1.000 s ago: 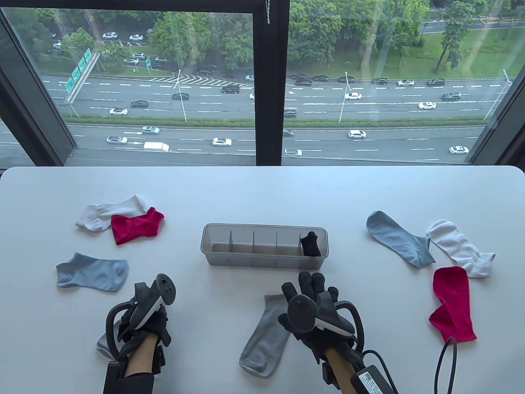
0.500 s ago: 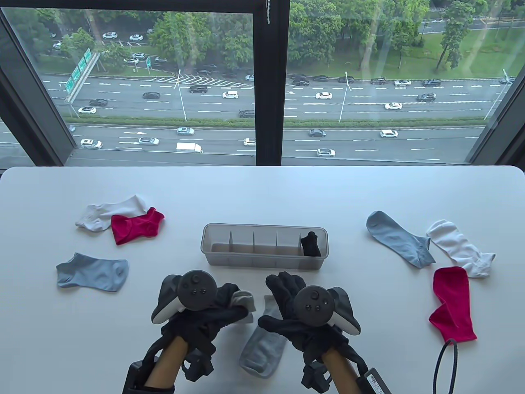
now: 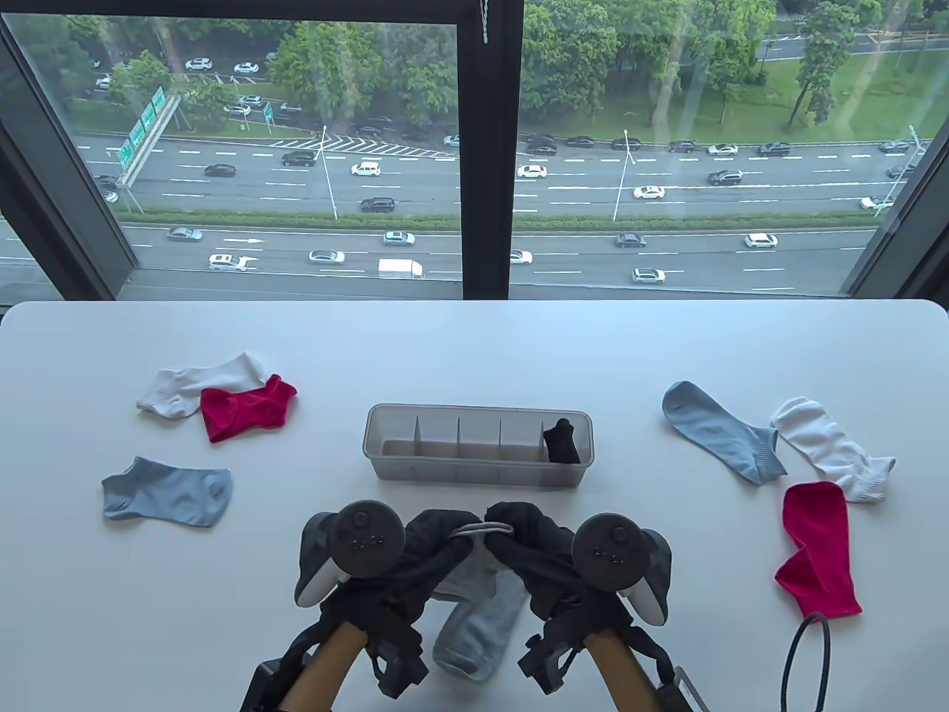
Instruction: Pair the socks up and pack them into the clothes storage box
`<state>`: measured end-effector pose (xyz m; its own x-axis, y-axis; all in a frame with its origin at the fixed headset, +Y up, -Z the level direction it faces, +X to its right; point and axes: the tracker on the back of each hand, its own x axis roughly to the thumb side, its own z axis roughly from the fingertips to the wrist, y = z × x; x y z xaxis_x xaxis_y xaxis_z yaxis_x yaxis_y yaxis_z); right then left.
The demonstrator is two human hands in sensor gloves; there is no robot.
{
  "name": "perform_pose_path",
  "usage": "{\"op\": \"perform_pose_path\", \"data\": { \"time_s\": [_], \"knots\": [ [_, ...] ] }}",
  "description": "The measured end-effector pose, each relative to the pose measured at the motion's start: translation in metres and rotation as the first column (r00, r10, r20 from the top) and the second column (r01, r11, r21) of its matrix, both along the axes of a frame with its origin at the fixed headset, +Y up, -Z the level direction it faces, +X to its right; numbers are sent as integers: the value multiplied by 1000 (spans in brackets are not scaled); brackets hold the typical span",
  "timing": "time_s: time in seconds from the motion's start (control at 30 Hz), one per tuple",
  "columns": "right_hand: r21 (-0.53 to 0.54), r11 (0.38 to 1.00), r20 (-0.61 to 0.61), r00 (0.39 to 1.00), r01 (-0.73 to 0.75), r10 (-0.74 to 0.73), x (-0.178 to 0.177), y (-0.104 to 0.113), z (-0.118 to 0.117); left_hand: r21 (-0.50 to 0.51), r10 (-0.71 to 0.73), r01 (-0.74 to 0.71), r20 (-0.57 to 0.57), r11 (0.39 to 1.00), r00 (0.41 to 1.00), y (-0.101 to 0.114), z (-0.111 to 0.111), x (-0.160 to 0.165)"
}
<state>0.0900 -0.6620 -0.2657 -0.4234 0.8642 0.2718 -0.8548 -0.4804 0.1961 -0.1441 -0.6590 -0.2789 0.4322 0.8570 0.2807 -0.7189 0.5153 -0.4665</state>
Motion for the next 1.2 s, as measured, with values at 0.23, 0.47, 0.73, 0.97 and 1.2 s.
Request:
{"op": "perform_pose_path", "data": {
  "time_s": [0.23,0.47,0.73,0.97,1.2],
  "knots": [
    [-179,862,101,863,-474,496,-3,-40,-21,-281,-305,297,15,913,952,-49,-23,27],
    [-257,586,1,606,-768,795,-19,-95,-41,-342,-550,520,13,782,835,-106,-48,55],
    [-221,388,-86,414,-895,906,-33,-105,-35,-338,-562,526,-8,780,827,-113,-38,59],
    [-155,531,-50,543,-833,838,-19,-98,-24,-143,-552,537,-112,832,826,-88,-26,42],
    [103,789,17,794,-606,607,-16,-47,-6,-216,-291,317,144,923,946,-60,-24,30]
  ]
}}
